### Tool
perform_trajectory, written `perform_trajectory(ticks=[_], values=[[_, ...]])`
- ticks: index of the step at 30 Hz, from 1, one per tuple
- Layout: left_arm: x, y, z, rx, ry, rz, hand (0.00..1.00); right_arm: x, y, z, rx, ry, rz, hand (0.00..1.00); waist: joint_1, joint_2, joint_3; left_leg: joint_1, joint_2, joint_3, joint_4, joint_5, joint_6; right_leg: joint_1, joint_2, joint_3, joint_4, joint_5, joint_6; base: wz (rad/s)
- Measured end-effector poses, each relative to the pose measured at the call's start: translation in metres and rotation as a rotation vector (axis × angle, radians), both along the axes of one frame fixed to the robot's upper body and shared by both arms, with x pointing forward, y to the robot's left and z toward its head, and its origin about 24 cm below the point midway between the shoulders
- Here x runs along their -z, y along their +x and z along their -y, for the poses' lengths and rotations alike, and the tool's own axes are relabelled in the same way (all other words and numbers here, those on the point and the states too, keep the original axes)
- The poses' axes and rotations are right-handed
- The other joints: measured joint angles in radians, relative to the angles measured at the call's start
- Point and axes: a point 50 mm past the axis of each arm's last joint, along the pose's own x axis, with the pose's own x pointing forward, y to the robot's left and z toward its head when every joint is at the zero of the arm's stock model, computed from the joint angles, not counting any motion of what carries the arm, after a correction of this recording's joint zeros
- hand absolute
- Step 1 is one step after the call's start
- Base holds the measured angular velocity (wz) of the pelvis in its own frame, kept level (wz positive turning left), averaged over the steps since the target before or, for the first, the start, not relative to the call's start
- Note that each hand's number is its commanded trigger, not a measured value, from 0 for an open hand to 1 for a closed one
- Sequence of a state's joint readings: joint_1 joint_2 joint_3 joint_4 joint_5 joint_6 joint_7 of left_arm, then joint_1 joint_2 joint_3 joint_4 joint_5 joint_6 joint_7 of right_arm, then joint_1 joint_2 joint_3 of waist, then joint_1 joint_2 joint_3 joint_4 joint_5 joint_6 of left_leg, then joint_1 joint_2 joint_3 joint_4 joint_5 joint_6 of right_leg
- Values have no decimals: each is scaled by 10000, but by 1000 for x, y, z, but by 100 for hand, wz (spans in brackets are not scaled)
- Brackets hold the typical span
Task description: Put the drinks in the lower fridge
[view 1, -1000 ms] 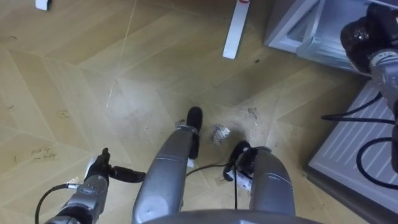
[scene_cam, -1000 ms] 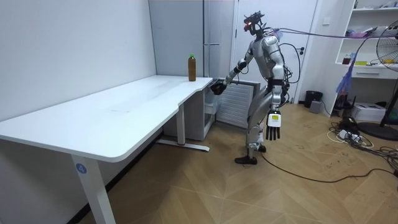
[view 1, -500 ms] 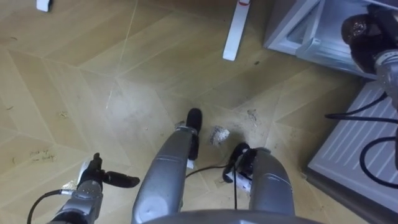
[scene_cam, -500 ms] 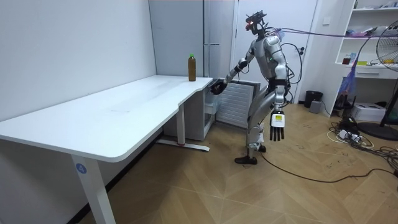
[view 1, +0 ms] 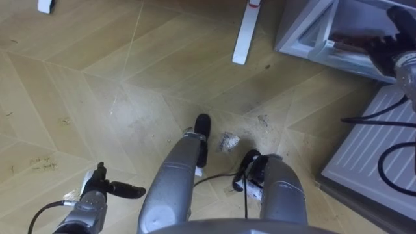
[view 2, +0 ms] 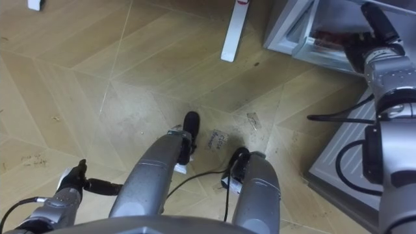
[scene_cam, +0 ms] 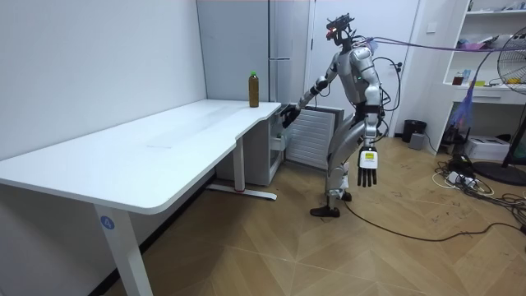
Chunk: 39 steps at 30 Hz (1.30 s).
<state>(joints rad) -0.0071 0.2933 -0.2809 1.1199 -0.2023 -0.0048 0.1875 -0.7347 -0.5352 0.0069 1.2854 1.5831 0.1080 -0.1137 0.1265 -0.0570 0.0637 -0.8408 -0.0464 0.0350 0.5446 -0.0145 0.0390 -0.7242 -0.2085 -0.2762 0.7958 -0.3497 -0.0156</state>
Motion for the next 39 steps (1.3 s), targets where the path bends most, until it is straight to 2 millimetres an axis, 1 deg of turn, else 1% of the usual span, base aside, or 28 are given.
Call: perform_trajectory(ticks=[11, 19, 21, 22, 23, 27, 28, 30, 31, 32, 33, 34, 35, 37, 38, 39], values=[[0, 0, 0, 162, -53, -114, 0, 0, 0, 0, 28, 10, -46, 0, 11, 11, -6, 56, -8, -28, 90, -17, 26, 93, 2, -34, 4, 32, 54, 0], [0, 1, -1, 228, -288, -115, 0, 3, -3, 1, 78, 21, -174, 0, 38, 52, -30, 300, -12, -52, 76, -20, 28, 379, -4, -120, -47, 29, 58, 1], [0, 1, -1, 207, -281, -147, 0, 8, -7, 3, 188, 108, -268, 0, 37, 121, -72, 426, -10, -151, 72, -25, 31, 613, 16, -260, -194, 38, 64, 8], [0, 1, -1, 200, -275, -145, 0, 10, -9, 4, 298, 238, -277, 0, 64, 132, -79, 524, -10, -151, 70, -47, 59, 732, 20, -266, -240, 42, 74, 4], [0, 0, -1, 179, -276, -177, 0, 11, -11, 6, 426, 358, -237, 0, 57, 166, -103, 603, -4, -151, 59, -58, 76, 829, 37, -271, -307, 63, 104, 0], [-2, 0, -6, -275, -258, -59, 0, 15, -15, 9, 685, 558, -290, 0, -69, 221, -144, 1066, -17, -147, -109, -81, 104, 1334, 69, -285, -594, 120, 199, -1], [-3, 0, -7, -314, -204, 18, 0, 14, -15, 10, 694, 568, -190, 0, -110, 240, -156, 1274, -8, -151, -190, -96, 98, 1537, 113, -286, -752, 154, 261, -6], [-4, 1, -9, -257, -92, 43, 0, 19, -21, 12, 734, 581, -106, 0, -119, 224, -177, 1681, -1, -169, -464, -112, 72, 1912, 185, -295, -1075, 187, 296, -5], [-4, -1, -10, -158, -11, -17, 0, 23, -26, 15, 826, 535, -31, 0, -130, 217, -206, 1964, -1, -185, -642, -108, 64, 2200, 209, -333, -1308, 236, 318, -3], [-3, -3, -11, -215, -30, -66, 0, 28, -32, 18, 935, 443, -47, 0, -153, 209, -291, 2241, 6, -202, -820, -100, 56, 2511, 267, -352, -1593, 316, 343, -4], [-3, -4, -12, -202, -40, -119, 0, 30, -35, 20, 987, 392, -76, 0, -162, 215, -333, 2368, 14, -206, -900, -101, 57, 2673, 302, -359, -1745, 364, 360, -6], [-2, -6, -12, -97, -82, -211, 0, 34, -40, 22, 982, 209, -180, 0, -182, 218, -359, 2717, 19, -209, -1095, -102, 59, 3043, 375, -332, -2051, 460, 406, -6], [-2, -9, -12, -78, -110, -280, 0, 36, -43, 24, 936, 91, -228, 0, -202, 223, -365, 2896, 19, -208, -1202, -102, 59, 3245, 405, -339, -2212, 497, 431, -5], [-1, -13, -12, -98, -264, -374, 0, 49, -59, 28, 730, -218, -484, 0, -259, 226, -421, 3529, 35, -212, -1581, -108, 68, 3985, 542, -359, -2905, 693, 518, -2], [-1, -15, -13, -189, -324, -371, 0, 55, -66, 29, 542, -463, -670, 0, -322, 219, -428, 3798, 31, -215, -1779, -105, 70, 4294, 601, -380, -3233, 816, 596, -4], [-1, -14, -13, -262, -335, -321, 0, 58, -70, 30, 448, -560, -760, 0, -382, 218, -430, 3955, 33, -210, -1879, -105, 70, 4494, 623, -411, -3434, 873, 631, 0]])
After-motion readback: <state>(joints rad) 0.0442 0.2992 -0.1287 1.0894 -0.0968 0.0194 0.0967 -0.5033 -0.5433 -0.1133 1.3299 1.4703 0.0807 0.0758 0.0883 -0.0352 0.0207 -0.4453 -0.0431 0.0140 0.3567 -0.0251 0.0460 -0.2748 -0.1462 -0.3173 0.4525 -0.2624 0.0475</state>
